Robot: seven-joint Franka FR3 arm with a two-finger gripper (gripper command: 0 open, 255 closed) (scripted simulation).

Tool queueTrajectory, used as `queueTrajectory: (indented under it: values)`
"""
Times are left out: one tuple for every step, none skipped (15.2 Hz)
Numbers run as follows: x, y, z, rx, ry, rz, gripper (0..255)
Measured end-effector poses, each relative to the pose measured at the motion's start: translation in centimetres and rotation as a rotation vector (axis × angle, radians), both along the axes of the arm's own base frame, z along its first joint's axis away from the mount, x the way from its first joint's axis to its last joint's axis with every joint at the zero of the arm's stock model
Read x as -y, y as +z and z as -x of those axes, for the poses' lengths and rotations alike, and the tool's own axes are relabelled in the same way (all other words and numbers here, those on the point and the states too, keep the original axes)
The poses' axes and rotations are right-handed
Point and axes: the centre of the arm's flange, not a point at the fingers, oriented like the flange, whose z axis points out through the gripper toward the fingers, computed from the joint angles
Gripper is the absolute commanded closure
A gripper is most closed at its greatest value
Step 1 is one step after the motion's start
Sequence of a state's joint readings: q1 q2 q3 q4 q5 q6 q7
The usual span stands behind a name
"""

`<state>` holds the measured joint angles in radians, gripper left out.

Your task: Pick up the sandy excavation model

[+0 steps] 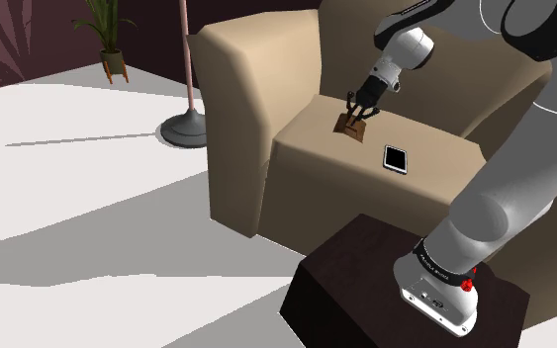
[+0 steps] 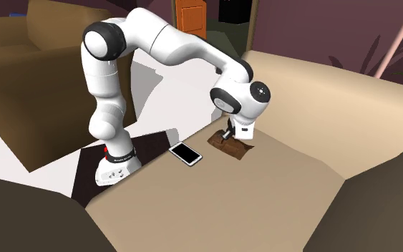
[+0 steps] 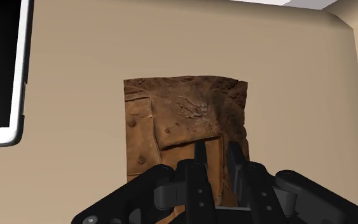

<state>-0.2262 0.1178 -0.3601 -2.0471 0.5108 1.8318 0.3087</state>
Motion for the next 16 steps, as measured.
queueTrajectory:
  values:
    - [0.0,0.2,0.0,0.0,0.0,0.0,255]
    - [0.0,0.6,0.0,-0.001,0.0,0.0,255]
    - [-0.1,1.1,0.1,-0.001,0.0,0.0,255]
    - [-0.1,1.6,0.1,0.0,0.0,0.0,255]
    - [-0.1,2.1,0.1,0.0,0.0,0.0,255]
    - [-0.1,2.6,0.0,0.0,0.001,0.0,255]
    - [0.0,3.0,-0.1,0.0,0.0,0.0,255]
    - [-0.1,3.6,-0.1,-0.001,0.0,0.0,255]
    - [-0.1,4.2,-0.1,-0.001,0.0,0.0,255]
    - [0.0,4.7,0.0,0.0,0.001,0.0,255]
    - [0.0,5.3,0.1,0.0,0.0,0.0,255]
    - [-0.1,5.8,0.0,0.0,0.0,0.0,255]
    - [-0.1,6.3,-0.1,0.0,0.0,0.0,255]
    - [-0.1,6.8,0.0,0.0,0.0,0.0,255]
    - [-0.1,7.3,0.0,0.0,0.0,0.0,255]
    - [-0.1,7.7,0.0,0.0,0.0,0.0,255]
